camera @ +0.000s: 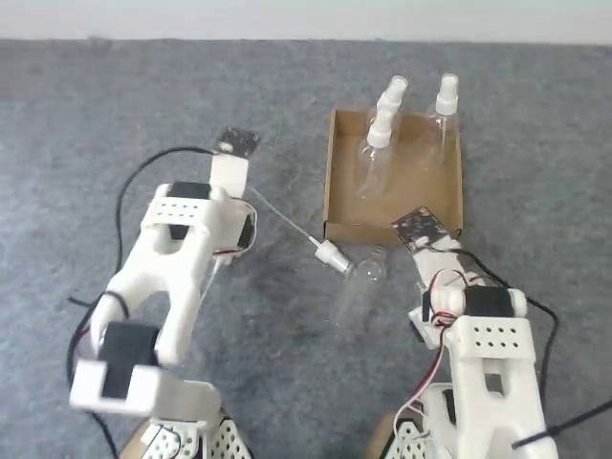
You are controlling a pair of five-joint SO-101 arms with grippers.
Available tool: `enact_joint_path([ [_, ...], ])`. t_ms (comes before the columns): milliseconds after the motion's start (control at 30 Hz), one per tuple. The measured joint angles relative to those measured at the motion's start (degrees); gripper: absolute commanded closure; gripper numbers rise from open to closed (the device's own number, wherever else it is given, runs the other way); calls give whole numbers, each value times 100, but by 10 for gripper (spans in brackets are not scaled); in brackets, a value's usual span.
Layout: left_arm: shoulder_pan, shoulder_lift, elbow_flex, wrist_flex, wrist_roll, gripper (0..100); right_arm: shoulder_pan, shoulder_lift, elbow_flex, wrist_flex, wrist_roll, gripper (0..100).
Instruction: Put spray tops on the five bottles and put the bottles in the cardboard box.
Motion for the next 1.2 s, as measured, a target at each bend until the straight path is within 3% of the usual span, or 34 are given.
enact_joint_path([
  [167, 9, -1547, -185, 563, 0, 988, -1002, 0, -659, 0, -88, 991],
  [367, -44, -3921, -519, 1116, 167, 988, -2523, 0, -1688, -141, -870, 991],
  [633, -53, -6453, -1442, 1477, 176, 988, -4009, 0, -1670, -1881, -1011, 989],
  [833, -343, -6637, -1468, 1125, 862, 988, -4800, 0, -844, -2418, -1020, 991],
  [1033, -396, -6716, -1468, 308, 2084, 988, -4879, -202, -79, -3666, -1231, 991],
  [1200, -211, -6716, -1415, 149, 2435, 988, -4888, -923, 791, -4826, -1495, 992],
])
